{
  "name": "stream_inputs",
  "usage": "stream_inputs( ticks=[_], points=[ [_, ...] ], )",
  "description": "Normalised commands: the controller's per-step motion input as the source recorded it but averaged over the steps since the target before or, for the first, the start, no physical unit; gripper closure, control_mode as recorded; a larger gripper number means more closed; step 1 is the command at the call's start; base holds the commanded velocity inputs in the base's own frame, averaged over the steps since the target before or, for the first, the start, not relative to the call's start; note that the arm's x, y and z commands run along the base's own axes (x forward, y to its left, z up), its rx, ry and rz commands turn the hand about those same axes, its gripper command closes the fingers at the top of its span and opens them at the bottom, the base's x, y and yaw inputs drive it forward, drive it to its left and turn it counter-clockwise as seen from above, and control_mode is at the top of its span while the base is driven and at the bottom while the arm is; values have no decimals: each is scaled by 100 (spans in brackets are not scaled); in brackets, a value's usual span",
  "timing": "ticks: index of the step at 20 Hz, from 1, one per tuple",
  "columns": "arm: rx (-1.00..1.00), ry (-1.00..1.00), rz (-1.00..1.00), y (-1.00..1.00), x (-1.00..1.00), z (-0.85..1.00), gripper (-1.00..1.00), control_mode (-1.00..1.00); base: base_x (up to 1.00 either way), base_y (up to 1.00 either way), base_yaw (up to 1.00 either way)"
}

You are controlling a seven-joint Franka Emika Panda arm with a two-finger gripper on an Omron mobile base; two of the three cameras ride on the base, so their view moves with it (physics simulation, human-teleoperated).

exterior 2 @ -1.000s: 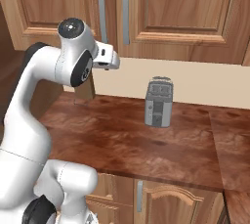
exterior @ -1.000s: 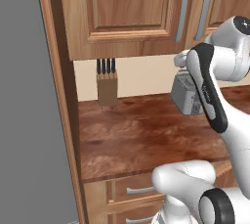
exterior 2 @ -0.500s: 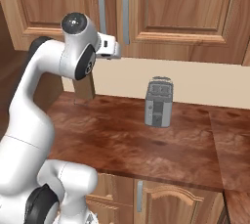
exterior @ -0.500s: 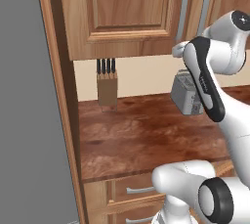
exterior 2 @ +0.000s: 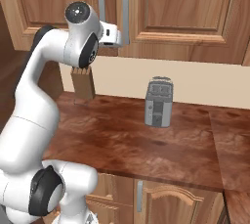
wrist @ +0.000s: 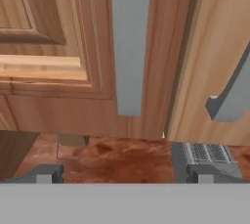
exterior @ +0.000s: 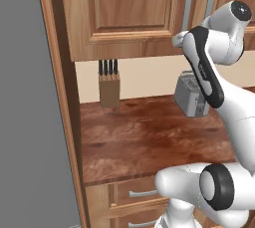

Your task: Open the cabinet, pick the kettle from the cabinet, and place it in the sink.

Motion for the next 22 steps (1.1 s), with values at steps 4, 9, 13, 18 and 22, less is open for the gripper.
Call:
stream_inputs(
  ticks=[4, 9, 13, 18, 22],
  points=[
    [0, -3, 0, 1, 25, 22, -100, -100, 0, 0, 0],
    [0, -2, 0, 1, 28, 18, -100, -100, 0, 0, 0],
    [0, -2, 0, 0, 33, 17, -100, -100, 0, 0, 0],
    [0, 0, 0, 2, 28, 4, -100, -100, 0, 0, 0],
    [0, 0, 0, 3, 33, 0, -100, -100, 0, 0, 0]
  ],
)
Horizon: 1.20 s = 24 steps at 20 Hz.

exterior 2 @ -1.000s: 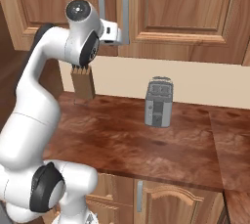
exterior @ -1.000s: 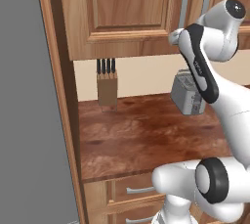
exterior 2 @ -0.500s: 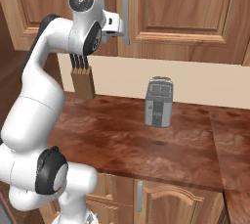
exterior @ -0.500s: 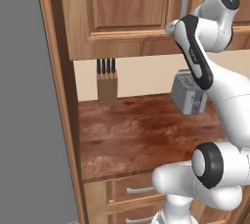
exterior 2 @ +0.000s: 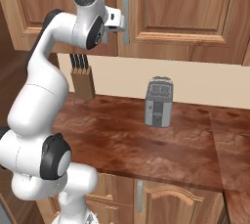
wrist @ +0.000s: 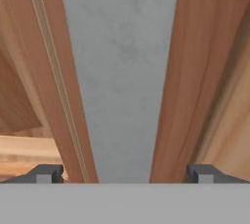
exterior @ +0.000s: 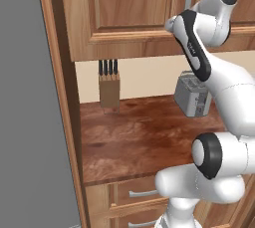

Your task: Open the cabinet, pick the kettle from the cabinet, and place it in the sink.

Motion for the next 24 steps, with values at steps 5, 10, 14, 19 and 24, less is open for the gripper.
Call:
stream_inputs(
  ticks=[5, 10, 14, 19, 24],
  points=[
    [0, -1, 0, 0, 30, 0, -100, -100, 0, 0, 0],
    [0, -1, 0, 5, 31, -1, 100, -100, 0, 0, 0],
    [0, -6, 0, 9, 17, -4, 100, -100, 0, 0, 0],
    [0, -8, 0, 16, 11, -5, 100, -100, 0, 0, 0],
    [0, -4, 2, 17, 2, -2, 100, -100, 0, 0, 0]
  ],
)
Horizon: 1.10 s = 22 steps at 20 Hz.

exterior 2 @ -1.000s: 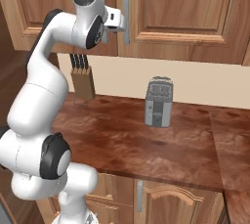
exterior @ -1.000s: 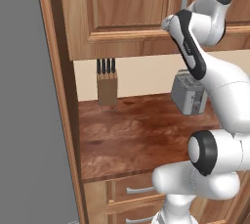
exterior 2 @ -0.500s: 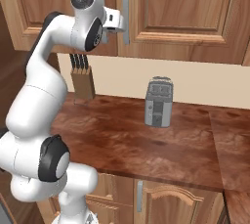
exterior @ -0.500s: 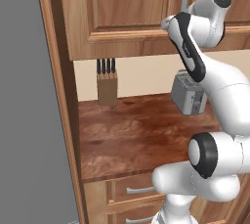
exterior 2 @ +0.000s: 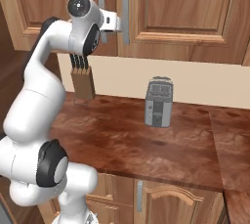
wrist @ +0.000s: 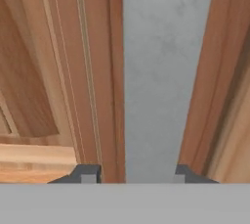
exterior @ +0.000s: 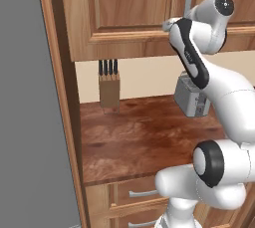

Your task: Open the cabinet, pick the kettle from the cabinet, and place it in the sink.

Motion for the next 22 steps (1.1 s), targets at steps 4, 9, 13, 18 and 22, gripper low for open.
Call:
stream_inputs(
  ticks=[4, 9, 13, 18, 22],
  points=[
    [0, -3, 4, 16, -25, -3, 100, -100, 0, 0, 0],
    [0, 0, 1, 17, -44, 0, 100, -100, 0, 0, 0],
    [0, 0, 0, 19, -54, 0, 100, -100, 0, 0, 0],
    [0, 0, -7, 22, -55, 0, 100, -100, 0, 0, 0],
    [0, 0, -21, 25, -61, 0, 100, -100, 0, 0, 0]
  ],
)
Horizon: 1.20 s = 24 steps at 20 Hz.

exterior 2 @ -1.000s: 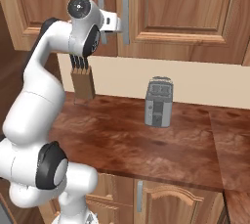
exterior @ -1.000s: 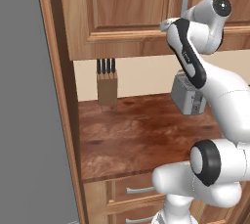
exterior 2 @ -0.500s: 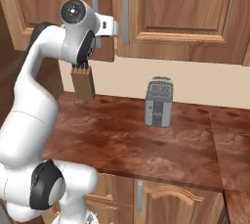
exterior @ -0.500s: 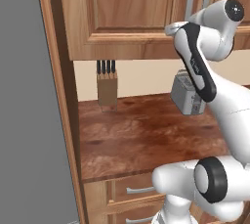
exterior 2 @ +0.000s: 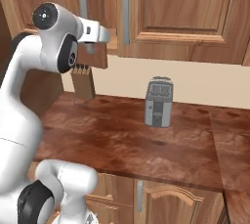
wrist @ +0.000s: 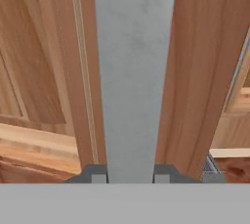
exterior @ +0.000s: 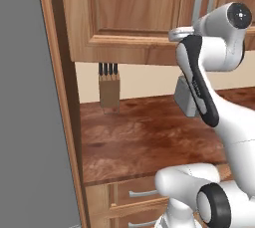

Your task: Open the cabinet, pick the kettle from the cabinet, and place it in the sink.

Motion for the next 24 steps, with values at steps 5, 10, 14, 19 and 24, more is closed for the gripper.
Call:
stream_inputs(
  ticks=[5, 10, 14, 19, 24],
  points=[
    [0, 0, -28, 23, -58, 1, 100, -100, 0, 0, 0],
    [-1, 0, -26, 23, -56, 1, 100, -100, 0, 0, 0],
    [0, 0, -27, 28, -54, 4, 100, -100, 0, 0, 0],
    [0, 0, -26, 31, -48, 2, 100, -100, 0, 0, 0],
    [-1, 0, -18, 35, -49, 0, 100, -100, 0, 0, 0]
  ],
)
